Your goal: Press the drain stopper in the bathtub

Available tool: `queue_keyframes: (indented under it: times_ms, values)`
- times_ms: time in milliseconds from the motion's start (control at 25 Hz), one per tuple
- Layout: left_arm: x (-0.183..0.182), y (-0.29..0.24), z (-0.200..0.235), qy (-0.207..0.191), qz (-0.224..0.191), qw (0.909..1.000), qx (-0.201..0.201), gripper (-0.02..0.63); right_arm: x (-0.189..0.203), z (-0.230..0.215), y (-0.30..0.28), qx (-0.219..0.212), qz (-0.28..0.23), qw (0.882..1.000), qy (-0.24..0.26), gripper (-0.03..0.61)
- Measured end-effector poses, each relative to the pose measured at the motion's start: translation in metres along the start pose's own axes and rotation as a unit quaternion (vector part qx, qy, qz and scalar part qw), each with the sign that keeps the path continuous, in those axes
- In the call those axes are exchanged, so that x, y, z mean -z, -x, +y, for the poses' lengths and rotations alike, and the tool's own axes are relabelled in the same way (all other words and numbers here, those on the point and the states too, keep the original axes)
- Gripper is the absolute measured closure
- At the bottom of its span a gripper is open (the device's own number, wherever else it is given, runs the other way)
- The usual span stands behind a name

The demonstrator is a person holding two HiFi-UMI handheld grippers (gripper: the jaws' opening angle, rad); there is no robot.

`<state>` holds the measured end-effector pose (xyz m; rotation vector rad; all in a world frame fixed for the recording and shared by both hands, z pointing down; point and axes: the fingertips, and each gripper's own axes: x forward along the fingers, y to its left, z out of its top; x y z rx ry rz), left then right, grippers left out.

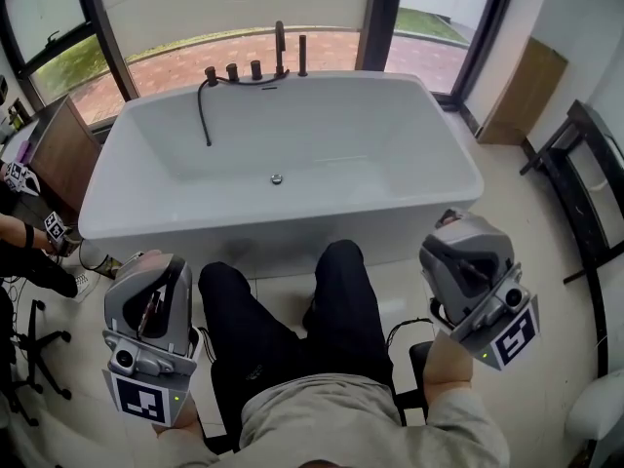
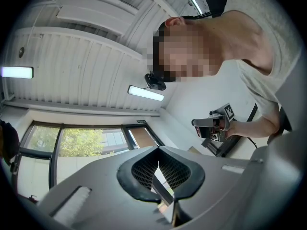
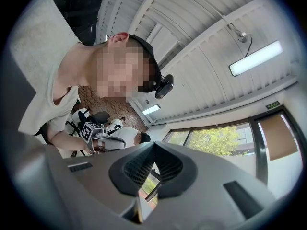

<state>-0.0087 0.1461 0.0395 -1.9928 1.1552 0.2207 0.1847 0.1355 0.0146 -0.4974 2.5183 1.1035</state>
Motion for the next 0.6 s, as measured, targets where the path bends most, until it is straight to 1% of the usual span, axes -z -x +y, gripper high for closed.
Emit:
queue_keyframes:
  times_ms: [600]
  values:
    - [0.0013, -0.0002, -0.0027, -0.007, 0.007, 0.9999, 0.006, 0.606, 0.0044, 0.0077, -0.0051, -0.01, 0.018, 1.0, 0.011, 0.568]
